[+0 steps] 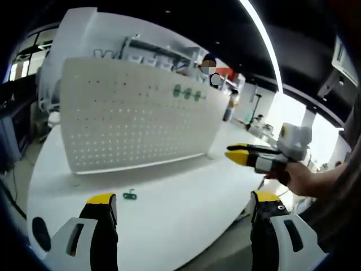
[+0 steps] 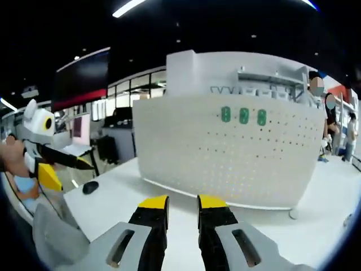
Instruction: Insert the hook assembly into the mounting plate slot until the hook locks in place.
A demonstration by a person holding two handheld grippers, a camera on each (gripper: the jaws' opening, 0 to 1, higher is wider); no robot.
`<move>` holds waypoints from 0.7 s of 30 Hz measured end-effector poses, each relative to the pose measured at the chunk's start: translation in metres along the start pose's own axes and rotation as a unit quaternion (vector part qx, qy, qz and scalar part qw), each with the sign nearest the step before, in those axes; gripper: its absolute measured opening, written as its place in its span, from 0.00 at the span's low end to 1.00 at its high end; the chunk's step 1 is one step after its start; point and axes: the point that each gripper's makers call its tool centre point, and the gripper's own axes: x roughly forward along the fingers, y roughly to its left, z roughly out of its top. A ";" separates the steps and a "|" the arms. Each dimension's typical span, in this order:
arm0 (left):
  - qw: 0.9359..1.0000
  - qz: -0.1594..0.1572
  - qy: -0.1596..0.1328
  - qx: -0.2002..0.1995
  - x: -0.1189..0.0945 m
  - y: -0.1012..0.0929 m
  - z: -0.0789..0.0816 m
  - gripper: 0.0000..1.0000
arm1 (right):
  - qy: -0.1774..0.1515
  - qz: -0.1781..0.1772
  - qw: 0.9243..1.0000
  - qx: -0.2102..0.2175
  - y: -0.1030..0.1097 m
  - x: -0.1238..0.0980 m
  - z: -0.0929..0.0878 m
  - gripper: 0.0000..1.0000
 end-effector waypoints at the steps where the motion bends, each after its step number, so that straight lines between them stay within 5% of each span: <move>1: 1.000 0.001 0.000 0.000 -0.001 0.000 0.000 1.00 | 0.001 0.002 1.000 0.001 0.003 0.000 -0.002 0.18; 12: 1.000 0.004 0.002 -0.002 -0.010 0.000 -0.007 1.00 | 0.035 0.047 0.998 -0.001 0.046 -0.006 -0.030 0.18; 21: 1.000 0.010 0.010 -0.008 -0.019 0.008 -0.013 1.00 | 0.056 0.069 0.996 -0.001 0.062 0.005 -0.045 0.18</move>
